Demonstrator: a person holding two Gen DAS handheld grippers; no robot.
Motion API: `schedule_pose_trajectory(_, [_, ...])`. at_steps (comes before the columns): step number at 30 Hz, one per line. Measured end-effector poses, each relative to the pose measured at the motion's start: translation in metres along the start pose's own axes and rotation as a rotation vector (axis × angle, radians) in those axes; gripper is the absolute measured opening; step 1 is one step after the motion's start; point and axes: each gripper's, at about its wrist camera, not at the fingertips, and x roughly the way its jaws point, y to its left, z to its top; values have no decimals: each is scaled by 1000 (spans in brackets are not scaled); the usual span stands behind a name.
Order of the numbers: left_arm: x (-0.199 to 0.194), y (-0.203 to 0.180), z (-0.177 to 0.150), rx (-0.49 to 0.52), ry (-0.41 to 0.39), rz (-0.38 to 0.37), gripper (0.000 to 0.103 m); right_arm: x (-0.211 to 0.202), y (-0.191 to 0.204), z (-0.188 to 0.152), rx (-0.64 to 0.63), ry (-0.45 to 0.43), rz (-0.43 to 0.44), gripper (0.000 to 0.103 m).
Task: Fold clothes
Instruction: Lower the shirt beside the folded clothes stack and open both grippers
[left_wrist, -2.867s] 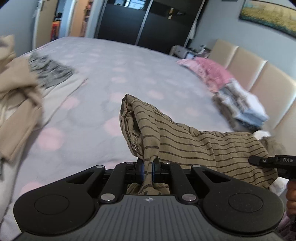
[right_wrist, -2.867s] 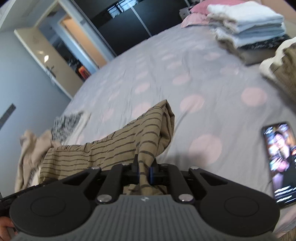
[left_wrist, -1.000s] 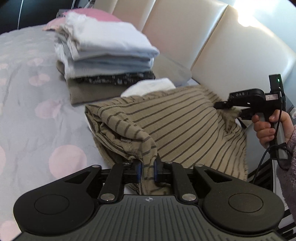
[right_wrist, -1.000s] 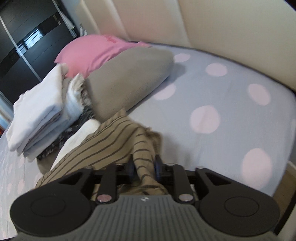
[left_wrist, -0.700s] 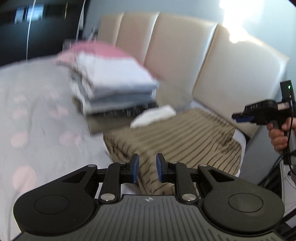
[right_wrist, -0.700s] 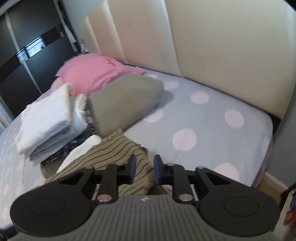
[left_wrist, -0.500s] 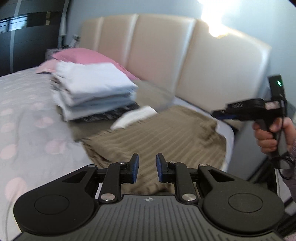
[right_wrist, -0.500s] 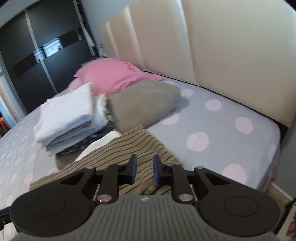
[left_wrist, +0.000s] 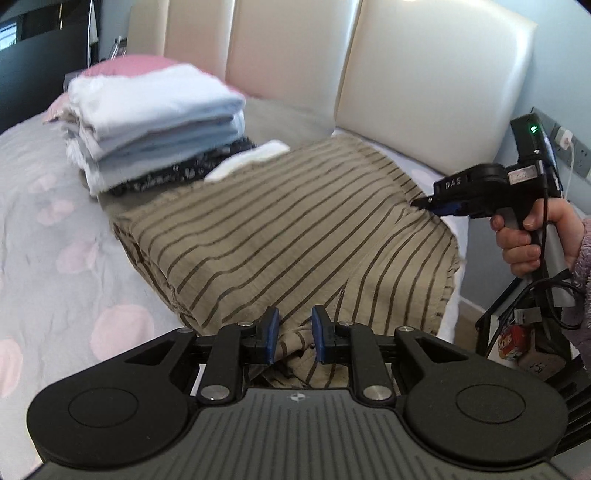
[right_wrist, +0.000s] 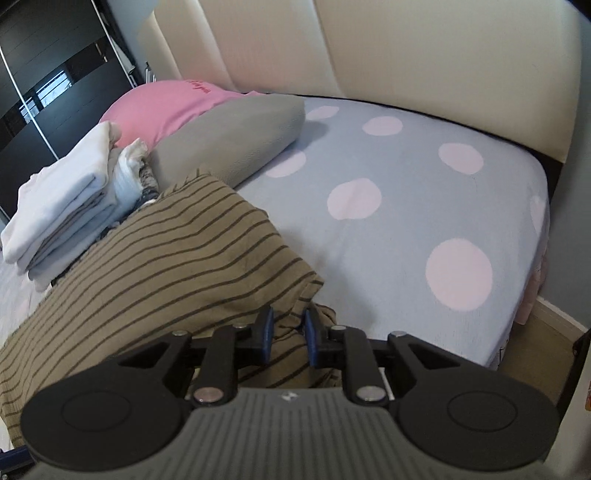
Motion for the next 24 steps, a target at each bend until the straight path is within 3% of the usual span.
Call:
schedule_pose_trajectory(6, [-42, -4, 11, 23, -71, 38, 18, -48, 22, 4, -7, -47, -35, 22])
schedule_pose_trajectory(8, [-56, -5, 15, 30, -95, 50, 18, -70, 33, 3, 6, -61, -31, 29])
schedule_pose_trajectory(9, [-63, -6, 17, 34, -107, 57, 18, -82, 40, 3, 8, -65, -28, 38])
schedule_pose_trajectory(14, [-97, -9, 27, 48, -154, 93, 25, -143, 86, -6, -43, -66, -59, 42])
schedule_pose_trajectory(15, [-102, -10, 29, 57, -157, 103, 30, -155, 95, -9, -56, -74, -69, 47])
schedule_pose_trajectory(18, [-115, -12, 32, 64, -161, 129, 57, -191, 119, -25, -85, -114, -63, 53])
schedule_pose_trajectory(24, [-128, -9, 29, 49, -160, 141, 63, -239, 152, -77, -101, -168, -73, 53])
